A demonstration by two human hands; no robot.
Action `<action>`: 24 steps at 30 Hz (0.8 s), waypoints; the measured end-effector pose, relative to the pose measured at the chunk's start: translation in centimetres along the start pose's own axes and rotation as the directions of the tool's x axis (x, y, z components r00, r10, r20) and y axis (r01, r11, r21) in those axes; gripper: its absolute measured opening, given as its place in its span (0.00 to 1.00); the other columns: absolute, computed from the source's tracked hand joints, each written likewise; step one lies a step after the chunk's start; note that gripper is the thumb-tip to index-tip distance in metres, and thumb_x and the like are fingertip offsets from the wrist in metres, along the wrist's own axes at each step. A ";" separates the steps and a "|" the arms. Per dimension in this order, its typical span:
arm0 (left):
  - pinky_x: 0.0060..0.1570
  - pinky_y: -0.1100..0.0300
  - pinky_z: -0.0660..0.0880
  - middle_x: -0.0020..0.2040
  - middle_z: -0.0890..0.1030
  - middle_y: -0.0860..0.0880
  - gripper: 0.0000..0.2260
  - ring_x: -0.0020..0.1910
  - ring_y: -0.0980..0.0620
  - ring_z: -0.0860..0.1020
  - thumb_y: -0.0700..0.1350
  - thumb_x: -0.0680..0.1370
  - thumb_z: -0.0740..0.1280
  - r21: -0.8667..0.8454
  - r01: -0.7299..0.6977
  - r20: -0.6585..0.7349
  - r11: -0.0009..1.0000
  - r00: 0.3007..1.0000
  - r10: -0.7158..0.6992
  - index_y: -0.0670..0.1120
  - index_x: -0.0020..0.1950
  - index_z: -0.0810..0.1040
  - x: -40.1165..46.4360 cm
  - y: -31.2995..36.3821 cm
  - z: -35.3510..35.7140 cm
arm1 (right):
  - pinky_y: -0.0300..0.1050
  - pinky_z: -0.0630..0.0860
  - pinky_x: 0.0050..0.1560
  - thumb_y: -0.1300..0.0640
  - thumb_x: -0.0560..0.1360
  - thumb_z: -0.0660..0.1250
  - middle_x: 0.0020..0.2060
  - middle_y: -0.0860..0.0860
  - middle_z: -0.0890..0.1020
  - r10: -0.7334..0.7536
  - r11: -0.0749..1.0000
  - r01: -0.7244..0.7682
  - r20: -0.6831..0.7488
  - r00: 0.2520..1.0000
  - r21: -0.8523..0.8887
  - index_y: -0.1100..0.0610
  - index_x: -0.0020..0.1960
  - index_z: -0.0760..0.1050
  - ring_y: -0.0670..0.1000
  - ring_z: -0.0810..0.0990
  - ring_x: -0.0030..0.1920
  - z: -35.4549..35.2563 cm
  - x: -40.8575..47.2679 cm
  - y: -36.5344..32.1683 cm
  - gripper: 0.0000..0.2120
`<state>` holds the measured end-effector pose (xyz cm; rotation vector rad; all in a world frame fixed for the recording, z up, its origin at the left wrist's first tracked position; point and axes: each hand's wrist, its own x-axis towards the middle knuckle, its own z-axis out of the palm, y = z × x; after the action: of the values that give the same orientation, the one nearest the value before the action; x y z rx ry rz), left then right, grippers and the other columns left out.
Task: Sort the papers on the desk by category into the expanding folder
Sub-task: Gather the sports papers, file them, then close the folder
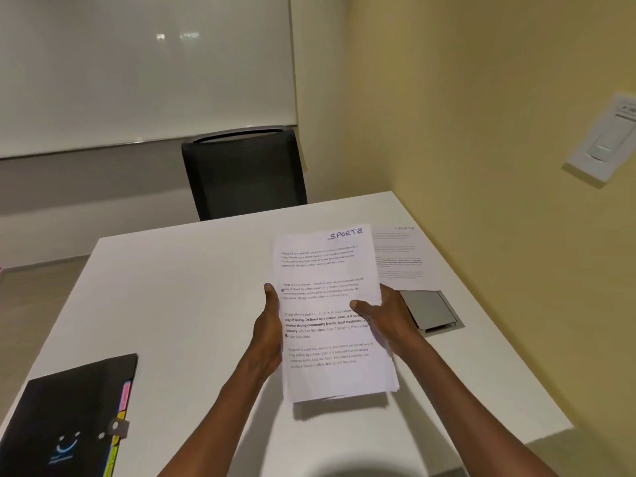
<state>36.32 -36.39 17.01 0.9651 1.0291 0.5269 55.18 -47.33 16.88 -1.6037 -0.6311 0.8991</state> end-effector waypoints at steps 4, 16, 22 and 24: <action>0.57 0.43 0.77 0.52 0.86 0.44 0.19 0.53 0.41 0.83 0.60 0.74 0.72 0.157 -0.129 0.115 0.979 0.987 0.112 0.48 0.57 0.83 0.7 -1.2 -1.1 | 0.35 0.78 0.39 0.66 0.70 0.74 0.46 0.49 0.86 -0.005 1.000 0.003 -0.077 0.997 -0.024 0.59 0.55 0.81 0.48 0.85 0.44 0.3 0.0 1.2 0.14; 0.42 0.66 0.77 0.49 0.86 0.56 0.15 0.47 0.59 0.83 0.46 0.72 0.77 0.295 -0.303 -0.044 0.906 0.943 0.330 0.51 0.57 0.81 2.8 -0.6 1.5 | 0.33 0.79 0.45 0.61 0.70 0.76 0.49 0.44 0.85 -0.096 0.995 0.096 -0.056 0.994 -0.008 0.52 0.57 0.79 0.42 0.84 0.48 -2.0 3.2 1.0 0.17; 0.44 0.60 0.76 0.50 0.85 0.52 0.18 0.49 0.54 0.83 0.43 0.70 0.79 0.361 -0.170 -0.102 0.917 0.970 0.220 0.49 0.58 0.80 4.1 -5.1 2.3 | 0.38 0.79 0.46 0.61 0.69 0.77 0.48 0.44 0.84 0.062 0.996 -0.059 0.053 0.997 -0.060 0.48 0.53 0.79 0.50 0.83 0.50 -2.9 4.0 5.7 0.16; 0.42 0.61 0.76 0.48 0.85 0.52 0.15 0.47 0.55 0.83 0.42 0.70 0.79 0.366 -0.158 -0.125 0.917 0.968 0.217 0.50 0.55 0.81 4.2 -5.5 2.9 | 0.36 0.78 0.44 0.60 0.70 0.76 0.48 0.44 0.84 0.064 0.994 -0.056 0.083 0.994 -0.098 0.51 0.56 0.79 0.49 0.83 0.49 -3.0 4.3 5.9 0.16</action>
<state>40.47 -37.22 10.81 1.3691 1.2112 0.5996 59.72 -46.90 10.36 -1.6841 -0.6981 1.0000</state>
